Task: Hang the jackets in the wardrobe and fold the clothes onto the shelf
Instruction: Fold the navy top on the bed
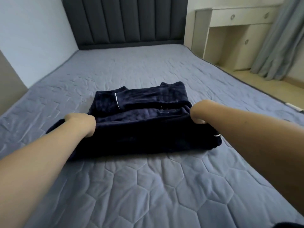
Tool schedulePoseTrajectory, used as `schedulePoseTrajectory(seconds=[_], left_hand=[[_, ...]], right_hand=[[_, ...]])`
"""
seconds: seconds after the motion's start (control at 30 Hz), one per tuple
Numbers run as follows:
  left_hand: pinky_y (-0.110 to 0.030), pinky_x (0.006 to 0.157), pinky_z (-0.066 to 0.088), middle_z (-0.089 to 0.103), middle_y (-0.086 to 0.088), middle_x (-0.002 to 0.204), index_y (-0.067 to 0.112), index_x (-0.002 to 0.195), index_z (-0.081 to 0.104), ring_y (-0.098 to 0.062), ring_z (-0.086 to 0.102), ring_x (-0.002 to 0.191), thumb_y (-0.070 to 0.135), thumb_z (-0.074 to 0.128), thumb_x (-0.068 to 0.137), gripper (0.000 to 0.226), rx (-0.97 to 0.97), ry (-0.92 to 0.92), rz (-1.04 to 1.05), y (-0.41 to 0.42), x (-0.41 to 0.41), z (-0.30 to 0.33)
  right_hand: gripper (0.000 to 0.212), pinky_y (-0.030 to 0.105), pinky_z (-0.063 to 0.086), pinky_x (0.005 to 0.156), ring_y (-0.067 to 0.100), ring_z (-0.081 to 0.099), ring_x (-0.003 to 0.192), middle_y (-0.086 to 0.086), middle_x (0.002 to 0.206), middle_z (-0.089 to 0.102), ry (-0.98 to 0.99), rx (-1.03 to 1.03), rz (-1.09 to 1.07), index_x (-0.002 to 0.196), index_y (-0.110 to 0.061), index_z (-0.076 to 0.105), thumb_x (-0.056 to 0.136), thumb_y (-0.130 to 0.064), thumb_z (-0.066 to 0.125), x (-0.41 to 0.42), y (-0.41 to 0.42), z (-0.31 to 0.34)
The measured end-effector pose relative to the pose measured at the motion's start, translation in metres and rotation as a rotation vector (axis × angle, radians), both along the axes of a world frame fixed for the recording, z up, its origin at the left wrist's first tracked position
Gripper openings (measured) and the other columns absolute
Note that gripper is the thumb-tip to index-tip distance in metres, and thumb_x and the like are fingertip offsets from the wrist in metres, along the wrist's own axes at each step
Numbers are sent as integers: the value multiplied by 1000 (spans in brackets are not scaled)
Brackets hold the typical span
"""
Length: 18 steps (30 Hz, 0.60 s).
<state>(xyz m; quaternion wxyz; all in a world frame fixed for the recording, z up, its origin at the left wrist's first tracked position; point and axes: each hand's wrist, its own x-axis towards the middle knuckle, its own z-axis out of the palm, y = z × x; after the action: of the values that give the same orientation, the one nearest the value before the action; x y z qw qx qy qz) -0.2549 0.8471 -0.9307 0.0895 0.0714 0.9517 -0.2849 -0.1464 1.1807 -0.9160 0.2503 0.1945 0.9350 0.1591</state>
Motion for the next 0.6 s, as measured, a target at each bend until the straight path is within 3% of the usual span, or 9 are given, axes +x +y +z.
schedulePoseTrajectory(seconds=[0.07,0.17,0.23,0.33,0.47,0.6], left_hand=[[-44,94,42,62,0,116,24,114,60,-25,59,108,17,48,88,30,-10,105,11,8,-6,-3],[-54,111,24,65,1,116,27,111,63,-26,55,117,19,49,89,28,-77,208,-12,20,-20,-9],[-54,113,19,64,0,120,27,112,62,-27,50,122,21,50,88,28,-87,227,-3,22,-35,-11],[-49,110,26,63,0,120,25,117,60,-25,50,120,20,52,88,31,-34,352,-21,20,-68,0],[-42,104,29,63,1,120,26,114,61,-24,49,118,18,47,88,30,26,503,-57,22,-129,27],[-39,104,30,66,0,109,26,101,65,-25,48,113,15,47,87,24,138,565,-31,43,-197,42]], right_hand=[[54,51,42,99,39,50,121,13,139,46,23,58,-50,144,-19,37,92,-24,45,-2,4,-1],[38,50,43,90,39,51,113,13,130,52,71,122,-129,130,-14,49,94,-20,39,-15,6,-6],[37,44,43,88,35,49,115,11,129,53,142,115,-120,127,-15,52,92,-20,42,-28,14,-5],[34,39,40,90,32,46,117,10,129,54,334,121,-86,124,-16,53,93,-23,41,-58,36,10],[27,41,38,93,35,45,117,15,128,53,475,22,-144,114,-12,54,91,-20,44,-118,58,42],[42,44,31,104,37,41,128,16,139,47,552,-76,-261,131,-10,49,91,-22,42,-186,89,54]])
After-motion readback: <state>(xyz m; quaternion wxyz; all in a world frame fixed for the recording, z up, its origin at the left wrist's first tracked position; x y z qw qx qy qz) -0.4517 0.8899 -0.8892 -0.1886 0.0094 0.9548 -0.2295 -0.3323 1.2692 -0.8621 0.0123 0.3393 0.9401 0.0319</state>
